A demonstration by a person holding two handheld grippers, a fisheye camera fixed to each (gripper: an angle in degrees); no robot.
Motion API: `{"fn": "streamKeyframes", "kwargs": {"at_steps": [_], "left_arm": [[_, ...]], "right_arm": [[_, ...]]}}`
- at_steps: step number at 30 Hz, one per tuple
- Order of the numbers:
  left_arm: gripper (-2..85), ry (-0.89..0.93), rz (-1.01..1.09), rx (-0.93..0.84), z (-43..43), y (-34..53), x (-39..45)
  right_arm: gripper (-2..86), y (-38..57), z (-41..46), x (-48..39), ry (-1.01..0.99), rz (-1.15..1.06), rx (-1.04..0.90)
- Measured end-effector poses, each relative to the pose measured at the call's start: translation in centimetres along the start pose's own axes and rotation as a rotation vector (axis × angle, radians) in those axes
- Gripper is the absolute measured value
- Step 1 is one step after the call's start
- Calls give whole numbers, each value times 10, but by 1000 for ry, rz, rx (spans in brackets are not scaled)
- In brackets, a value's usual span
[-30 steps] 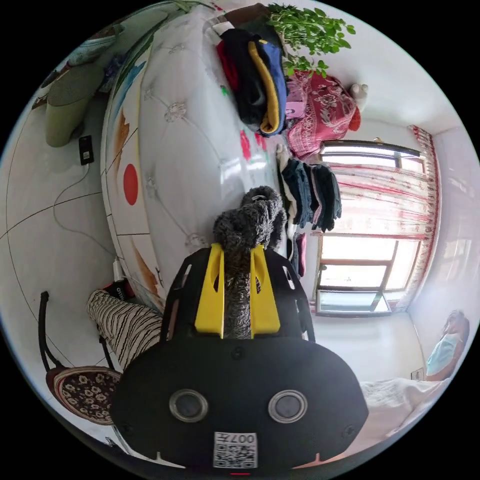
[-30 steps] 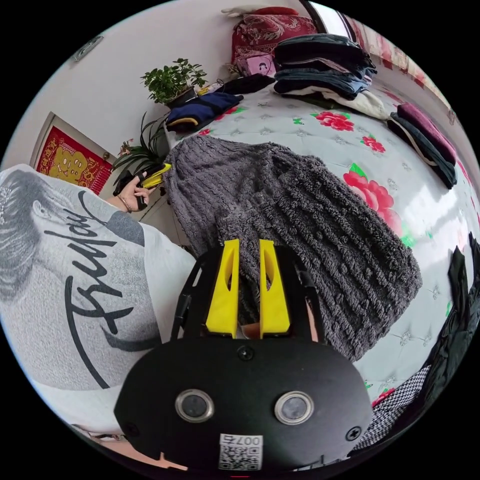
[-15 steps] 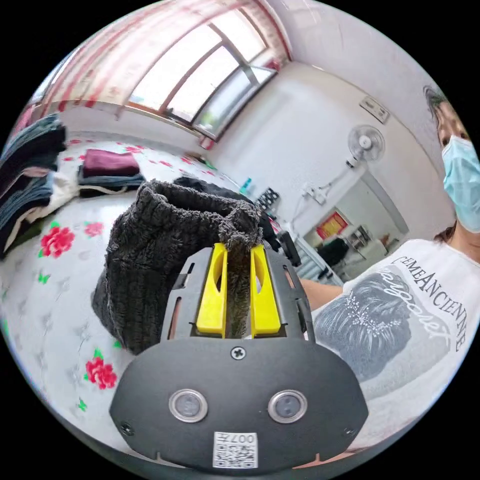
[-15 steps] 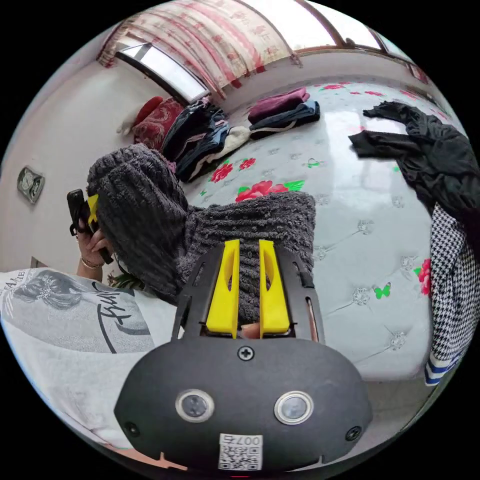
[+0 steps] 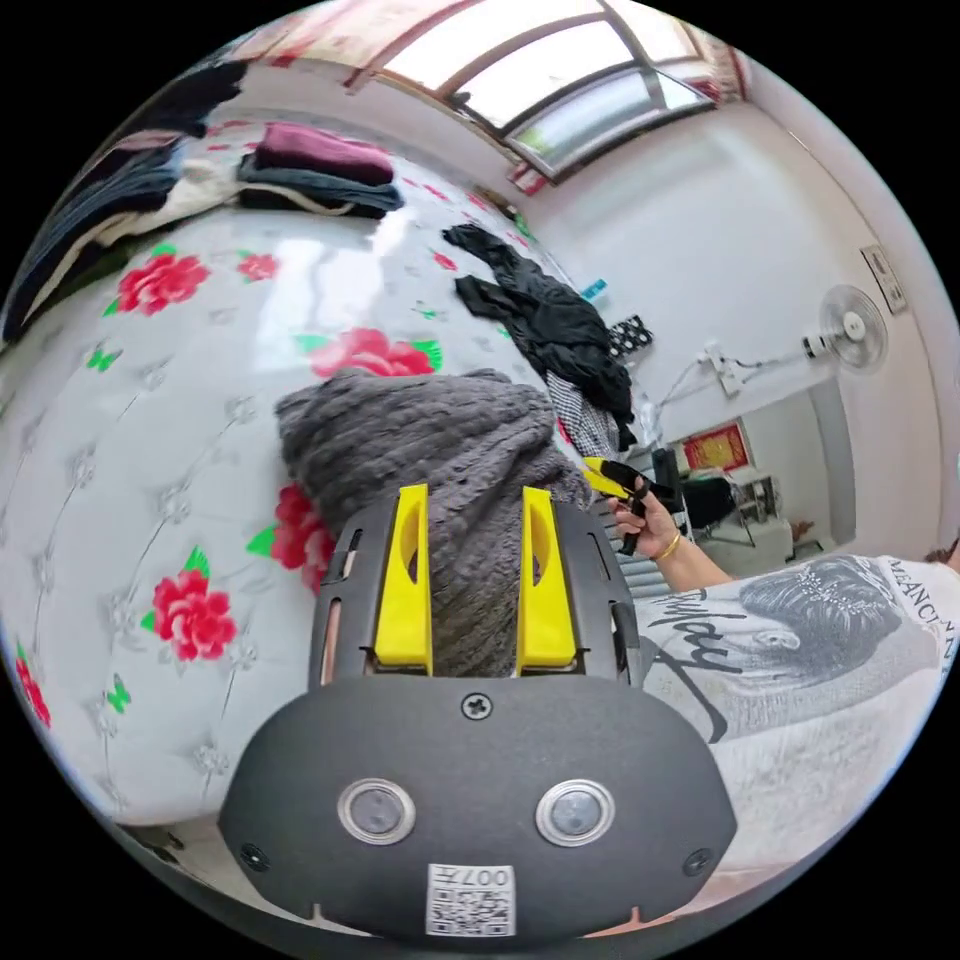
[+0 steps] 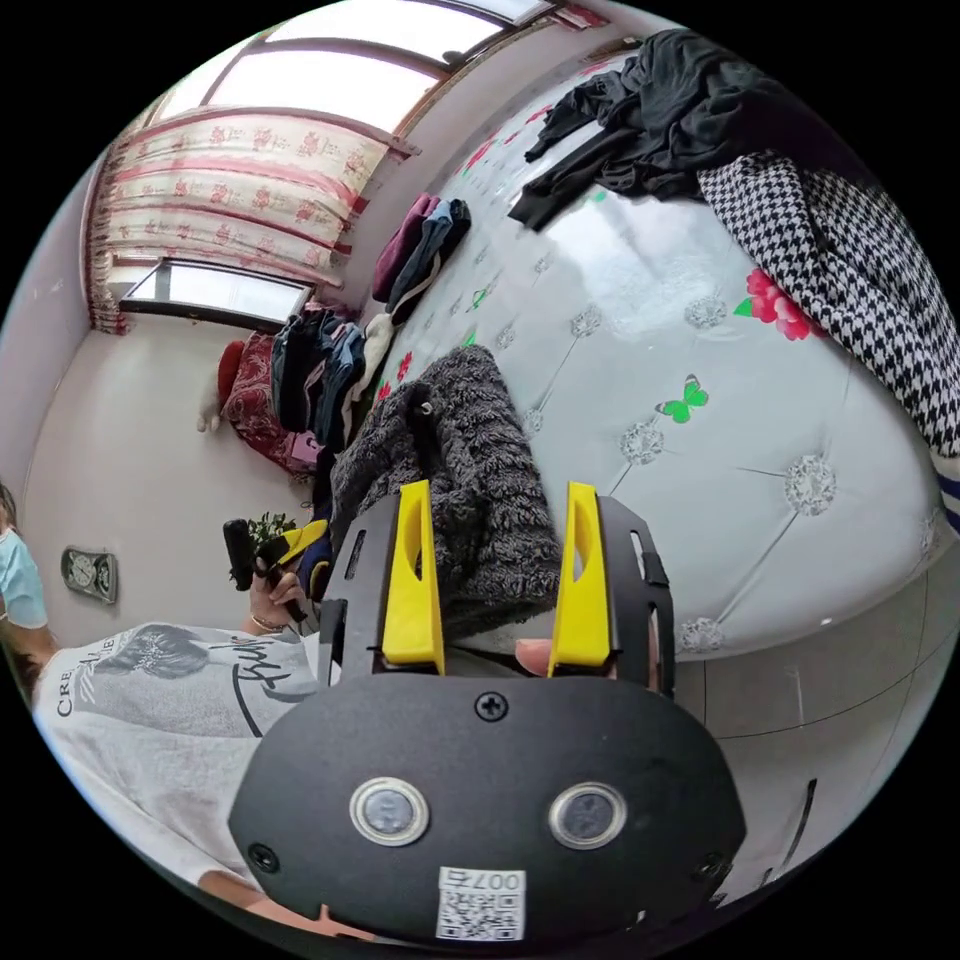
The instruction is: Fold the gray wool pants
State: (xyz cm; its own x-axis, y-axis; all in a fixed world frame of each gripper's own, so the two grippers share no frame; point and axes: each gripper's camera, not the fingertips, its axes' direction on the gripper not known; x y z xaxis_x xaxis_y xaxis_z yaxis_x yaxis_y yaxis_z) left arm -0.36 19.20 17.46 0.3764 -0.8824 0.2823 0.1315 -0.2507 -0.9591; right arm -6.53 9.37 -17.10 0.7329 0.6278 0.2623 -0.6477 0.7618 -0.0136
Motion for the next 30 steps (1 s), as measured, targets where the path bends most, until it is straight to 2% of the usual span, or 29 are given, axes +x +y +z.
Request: {"fn": "streamKeyframes", "kwargs": {"at_steps": [4,6,10,14,17,22,25,30], "left_arm": [[158,32,-162,-38,31,19,-57],[166,95,-198,-131,80,15,-78],[123,208,-292,-216,138,-8,-110],[84,141,-95,-218,128,-73,-86],[76,187,8,-159,111,-140,-77],[75,111,182,-71,78,-277,-69],[80,28,247,66,44,-398,-82],[94,-124,191,158,31,-559,-125]], "right_arm": [[125,-21,27,8,9,44,-131],[117,-29,41,12,-65,81,-176],[89,-43,51,8,-136,128,-233],[68,-65,24,-20,-324,108,-141],[60,-105,16,-64,-381,29,-78],[57,-206,15,-152,-436,-123,69],[59,-288,31,-207,-459,-199,143],[67,-428,93,-277,-473,-233,230]]}}
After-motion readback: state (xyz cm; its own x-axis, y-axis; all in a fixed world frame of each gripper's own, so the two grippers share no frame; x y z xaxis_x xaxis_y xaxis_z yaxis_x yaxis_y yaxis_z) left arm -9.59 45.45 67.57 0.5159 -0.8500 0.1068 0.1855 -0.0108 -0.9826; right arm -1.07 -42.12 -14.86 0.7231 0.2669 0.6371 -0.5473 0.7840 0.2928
